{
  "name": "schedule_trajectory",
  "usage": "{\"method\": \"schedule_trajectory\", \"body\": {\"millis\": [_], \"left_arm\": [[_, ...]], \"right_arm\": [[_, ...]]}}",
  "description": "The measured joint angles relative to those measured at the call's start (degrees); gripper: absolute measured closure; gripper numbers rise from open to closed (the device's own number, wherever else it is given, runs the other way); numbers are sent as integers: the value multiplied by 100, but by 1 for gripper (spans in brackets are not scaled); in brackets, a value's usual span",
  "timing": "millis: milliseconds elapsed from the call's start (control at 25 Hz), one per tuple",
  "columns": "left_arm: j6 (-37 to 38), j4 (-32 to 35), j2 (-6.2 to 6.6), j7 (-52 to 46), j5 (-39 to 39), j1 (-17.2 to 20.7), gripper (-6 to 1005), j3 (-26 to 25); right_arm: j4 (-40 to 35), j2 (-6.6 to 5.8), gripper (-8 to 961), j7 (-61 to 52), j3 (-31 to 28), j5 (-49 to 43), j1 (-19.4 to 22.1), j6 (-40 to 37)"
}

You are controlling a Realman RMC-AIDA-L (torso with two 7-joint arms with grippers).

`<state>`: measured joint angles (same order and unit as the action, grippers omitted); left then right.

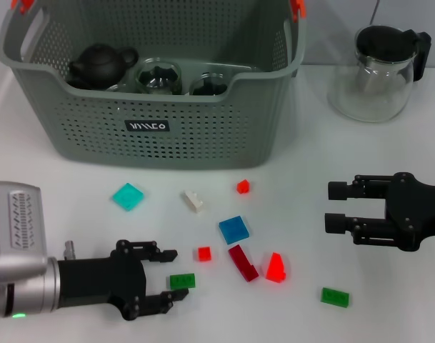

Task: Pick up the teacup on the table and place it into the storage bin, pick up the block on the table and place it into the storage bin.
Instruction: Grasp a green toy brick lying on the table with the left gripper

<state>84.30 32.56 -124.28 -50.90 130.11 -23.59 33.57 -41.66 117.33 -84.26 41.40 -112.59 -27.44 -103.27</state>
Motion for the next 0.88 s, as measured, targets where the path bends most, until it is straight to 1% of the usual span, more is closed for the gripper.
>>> {"method": "schedule_trajectory", "body": {"millis": [160,360,880], "left_arm": [[30,-106,-14,240,1,28,484,-7],[-118,-198,-22,454,-6,30,495,-25],[-230,-259,-24,487,-13,10,526,-22]], "right_arm": [[0,0,297,6,0,0,3,-2],[0,0,297,13,0,-7,-2,1],[0,0,297,24,0,-27,7,6]]}}
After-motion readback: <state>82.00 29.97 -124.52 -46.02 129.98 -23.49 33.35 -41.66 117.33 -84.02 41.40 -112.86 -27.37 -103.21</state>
